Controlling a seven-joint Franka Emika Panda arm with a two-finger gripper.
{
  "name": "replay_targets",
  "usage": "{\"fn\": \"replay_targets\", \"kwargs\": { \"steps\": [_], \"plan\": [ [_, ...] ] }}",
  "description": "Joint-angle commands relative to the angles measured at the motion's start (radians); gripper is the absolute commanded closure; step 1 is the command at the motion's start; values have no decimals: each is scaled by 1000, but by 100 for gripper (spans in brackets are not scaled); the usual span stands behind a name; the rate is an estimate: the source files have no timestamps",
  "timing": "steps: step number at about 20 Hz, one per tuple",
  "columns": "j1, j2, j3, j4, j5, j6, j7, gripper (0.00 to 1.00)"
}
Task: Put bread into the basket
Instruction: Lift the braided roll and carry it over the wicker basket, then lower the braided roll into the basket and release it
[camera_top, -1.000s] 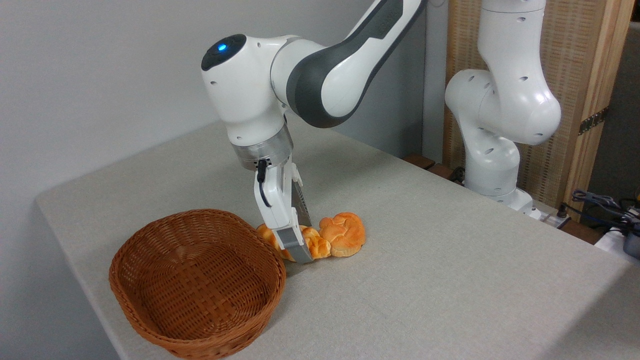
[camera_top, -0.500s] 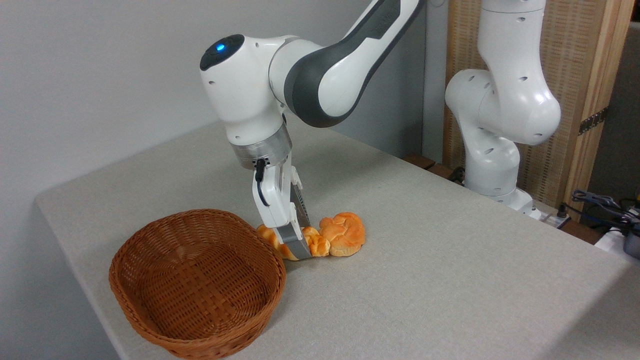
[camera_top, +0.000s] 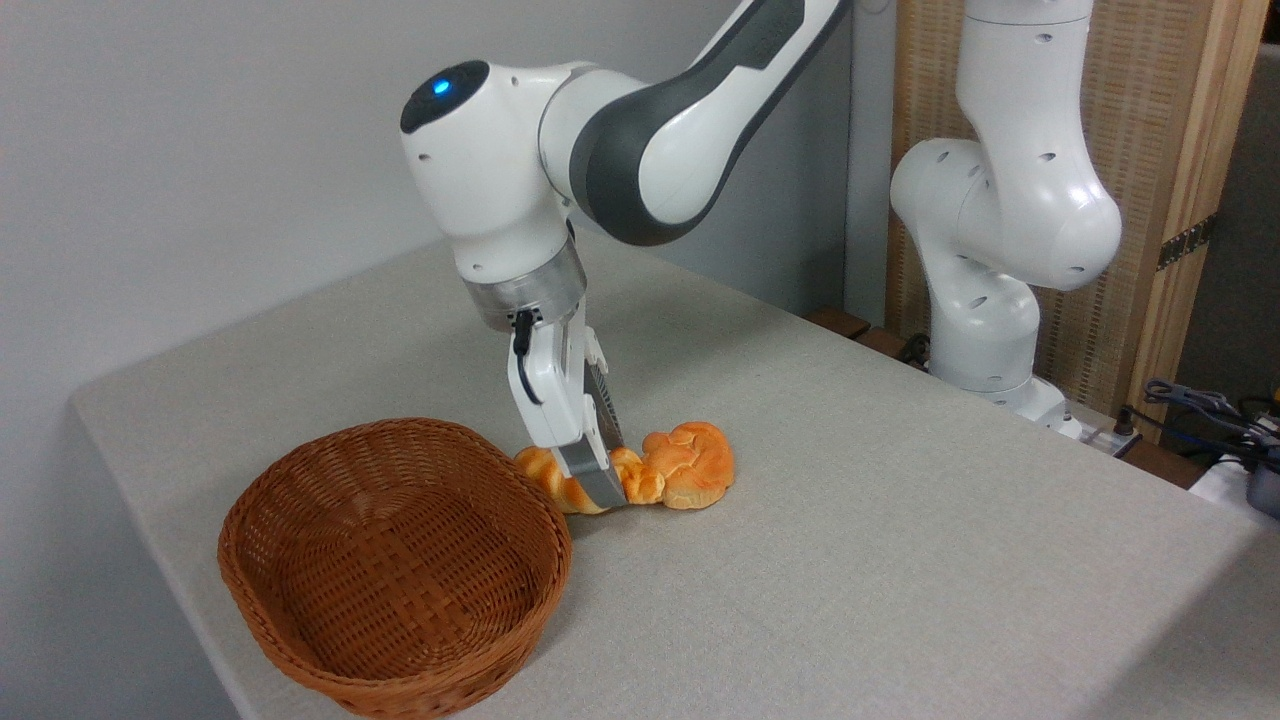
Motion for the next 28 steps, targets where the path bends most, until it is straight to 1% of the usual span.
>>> {"fn": "replay_targets", "kwargs": {
  "steps": [1,8,10,12,14,15,17,20,21,22,23,24,25,26,27,28],
  "plan": [
    [-7,-57,21,5,5,-41,10,76],
    [-7,-77,20,80,-1,-192,11,76],
    [-5,-80,21,105,-4,-208,10,76],
    [-2,-83,26,135,-38,-208,10,76],
    [-2,-85,53,184,-61,-202,4,75],
    [-2,-83,56,204,-66,-191,4,75],
    [-2,-83,78,218,-95,-148,2,74],
    [-2,-80,85,218,-103,-85,1,74],
    [-2,-74,85,218,-104,-64,1,72],
    [-2,-69,85,218,-103,-51,1,68],
    [-1,-63,87,218,-104,-22,-1,52],
    [1,-51,89,217,-104,1,-10,18],
    [1,-43,96,217,-103,18,-18,11],
    [1,-39,104,217,-101,25,-19,10],
    [1,-30,108,217,-103,38,-21,4],
    [1,-22,109,218,-103,47,-21,0]
  ]
}}
